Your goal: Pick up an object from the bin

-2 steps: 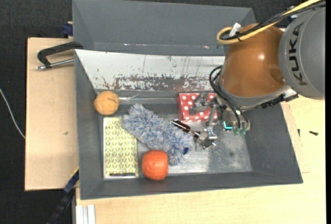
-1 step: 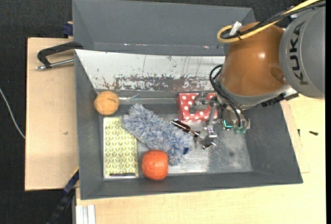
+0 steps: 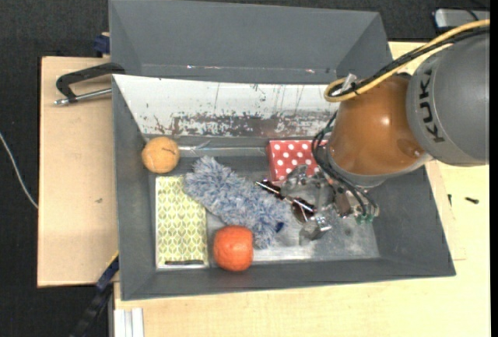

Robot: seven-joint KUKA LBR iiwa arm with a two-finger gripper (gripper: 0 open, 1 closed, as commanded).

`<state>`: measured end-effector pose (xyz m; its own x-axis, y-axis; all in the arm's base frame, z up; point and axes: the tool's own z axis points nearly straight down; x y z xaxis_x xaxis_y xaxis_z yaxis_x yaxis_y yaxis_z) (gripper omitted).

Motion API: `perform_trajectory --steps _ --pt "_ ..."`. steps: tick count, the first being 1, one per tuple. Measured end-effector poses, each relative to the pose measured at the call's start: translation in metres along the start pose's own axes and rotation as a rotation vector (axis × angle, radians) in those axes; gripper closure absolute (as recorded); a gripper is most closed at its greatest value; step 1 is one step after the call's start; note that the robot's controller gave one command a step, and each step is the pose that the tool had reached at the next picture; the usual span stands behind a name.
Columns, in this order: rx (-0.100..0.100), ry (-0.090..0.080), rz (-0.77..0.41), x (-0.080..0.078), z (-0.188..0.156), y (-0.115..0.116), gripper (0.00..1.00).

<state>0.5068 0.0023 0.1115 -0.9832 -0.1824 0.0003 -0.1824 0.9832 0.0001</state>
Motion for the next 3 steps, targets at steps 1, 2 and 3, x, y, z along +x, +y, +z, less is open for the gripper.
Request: perform_trajectory --steps 1,2,3 --pt "0.0 -0.002 -0.201 0.003 0.038 -0.005 1.0" --pt "0.0 -0.002 -0.201 0.003 0.038 -0.005 1.0" --pt "-0.002 -0.003 -0.247 0.013 0.017 -0.014 1.0"
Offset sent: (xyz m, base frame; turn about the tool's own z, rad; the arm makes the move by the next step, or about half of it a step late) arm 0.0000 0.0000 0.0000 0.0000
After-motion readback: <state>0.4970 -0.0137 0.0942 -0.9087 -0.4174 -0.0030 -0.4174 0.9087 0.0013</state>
